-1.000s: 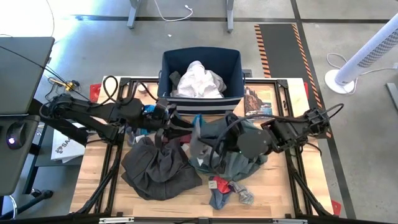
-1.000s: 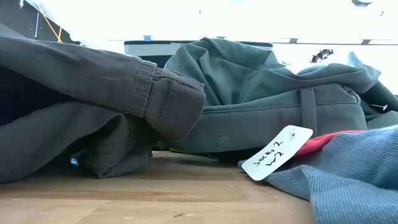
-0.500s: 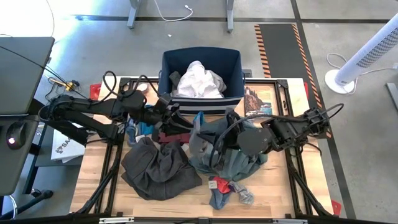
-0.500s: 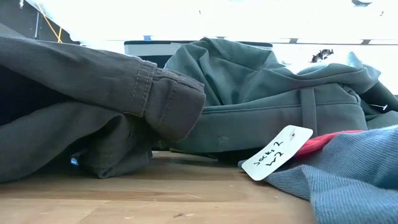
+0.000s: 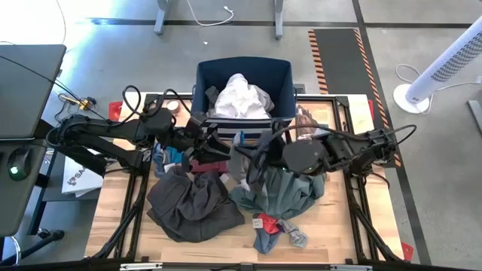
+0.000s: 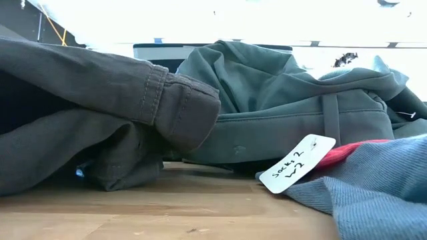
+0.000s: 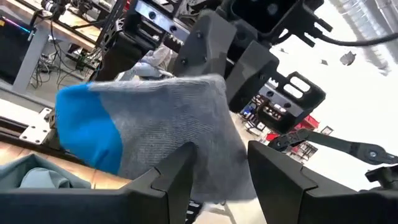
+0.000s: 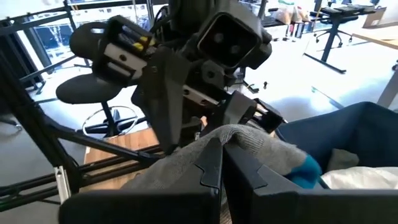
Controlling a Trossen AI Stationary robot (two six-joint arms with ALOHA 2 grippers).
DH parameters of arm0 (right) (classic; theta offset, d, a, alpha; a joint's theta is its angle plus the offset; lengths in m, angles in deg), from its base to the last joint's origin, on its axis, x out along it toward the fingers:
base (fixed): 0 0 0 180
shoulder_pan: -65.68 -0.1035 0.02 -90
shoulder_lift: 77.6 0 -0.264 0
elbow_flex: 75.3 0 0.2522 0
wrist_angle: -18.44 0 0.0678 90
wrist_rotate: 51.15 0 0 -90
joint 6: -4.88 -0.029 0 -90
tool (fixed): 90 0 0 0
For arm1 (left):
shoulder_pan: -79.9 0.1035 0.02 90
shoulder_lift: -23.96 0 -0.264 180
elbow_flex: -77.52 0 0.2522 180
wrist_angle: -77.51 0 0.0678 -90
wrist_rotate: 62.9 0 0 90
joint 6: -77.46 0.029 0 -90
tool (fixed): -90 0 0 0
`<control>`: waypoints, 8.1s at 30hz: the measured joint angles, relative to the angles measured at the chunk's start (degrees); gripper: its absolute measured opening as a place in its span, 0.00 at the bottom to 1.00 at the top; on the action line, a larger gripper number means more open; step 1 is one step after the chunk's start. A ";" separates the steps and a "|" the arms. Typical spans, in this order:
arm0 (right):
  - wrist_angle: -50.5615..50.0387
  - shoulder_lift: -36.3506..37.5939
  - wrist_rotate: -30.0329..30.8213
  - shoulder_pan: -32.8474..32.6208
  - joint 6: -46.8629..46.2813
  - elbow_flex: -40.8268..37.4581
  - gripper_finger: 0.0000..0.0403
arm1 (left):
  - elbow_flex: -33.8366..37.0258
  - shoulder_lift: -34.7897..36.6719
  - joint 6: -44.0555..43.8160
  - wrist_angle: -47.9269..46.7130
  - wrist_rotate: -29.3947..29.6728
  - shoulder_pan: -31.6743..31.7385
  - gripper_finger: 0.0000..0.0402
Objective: Sort clothes
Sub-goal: Put the grey sock into the blue laundry bin, then put the black sock into the blue laundry bin
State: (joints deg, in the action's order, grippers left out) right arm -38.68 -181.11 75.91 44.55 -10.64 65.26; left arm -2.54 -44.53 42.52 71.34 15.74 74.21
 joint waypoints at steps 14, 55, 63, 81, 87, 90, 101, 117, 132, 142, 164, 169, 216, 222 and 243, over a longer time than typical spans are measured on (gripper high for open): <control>-2.32 0.00 -1.96 0.47 -2.58 0.00 0.00 | 0.02 -4.07 -0.82 5.31 0.52 0.00 0.37; -6.07 -0.07 -0.97 0.00 2.19 -0.07 0.08 | 0.00 -2.76 1.67 -0.55 6.76 0.43 0.01; -13.38 0.44 13.25 -1.96 -4.40 -0.07 0.26 | -0.04 3.96 5.43 -10.49 3.35 6.59 0.00; -36.88 8.47 12.88 -5.38 -19.39 -0.02 0.27 | -4.11 -8.26 -3.13 -1.28 -15.27 38.54 0.00; -46.96 14.07 13.16 -4.61 -19.15 -0.04 0.27 | -13.68 -19.77 -3.34 -0.03 -15.56 42.18 0.00; -45.98 17.51 13.69 -4.48 -16.00 -2.37 0.27 | -17.08 -24.77 -3.42 -0.36 -15.15 43.00 0.00; -46.01 30.25 15.00 -3.65 -16.52 -18.37 0.27 | -22.80 -36.32 -5.33 -0.35 -9.70 43.16 0.01; -33.01 44.52 13.73 -2.84 -16.28 -38.95 0.27 | -23.45 -39.56 -3.61 0.02 -10.45 40.76 0.16; -27.83 46.11 9.79 -2.84 -14.21 -40.39 0.27 | -23.47 -35.19 -3.07 1.65 -9.58 40.84 0.46; -21.76 42.62 0.97 -2.84 -14.06 -40.41 0.27 | -23.54 -18.44 19.05 -12.99 12.24 33.80 0.38; -8.21 21.50 -10.73 -2.85 -28.20 -40.41 0.27 | -16.53 -0.28 18.19 -60.11 29.57 11.57 0.38; -1.37 15.54 -10.82 -1.32 -30.85 -40.41 0.27 | -5.87 5.94 14.15 -57.06 31.38 7.30 0.38; -3.40 -7.56 -28.28 4.47 -25.10 -40.46 0.19 | 6.60 14.40 9.48 -41.92 31.45 0.04 0.38; -17.03 -7.50 -27.78 3.63 -29.02 -40.46 0.01 | 6.60 14.40 9.00 -41.94 31.30 0.04 0.38; -23.28 7.77 -29.94 -24.75 -94.14 -57.33 0.00 | 6.60 14.40 12.20 -41.64 30.53 0.04 0.38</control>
State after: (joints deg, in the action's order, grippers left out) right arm -61.96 -173.34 45.97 19.80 -104.78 7.93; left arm 4.06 -30.12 54.72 29.70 46.28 74.25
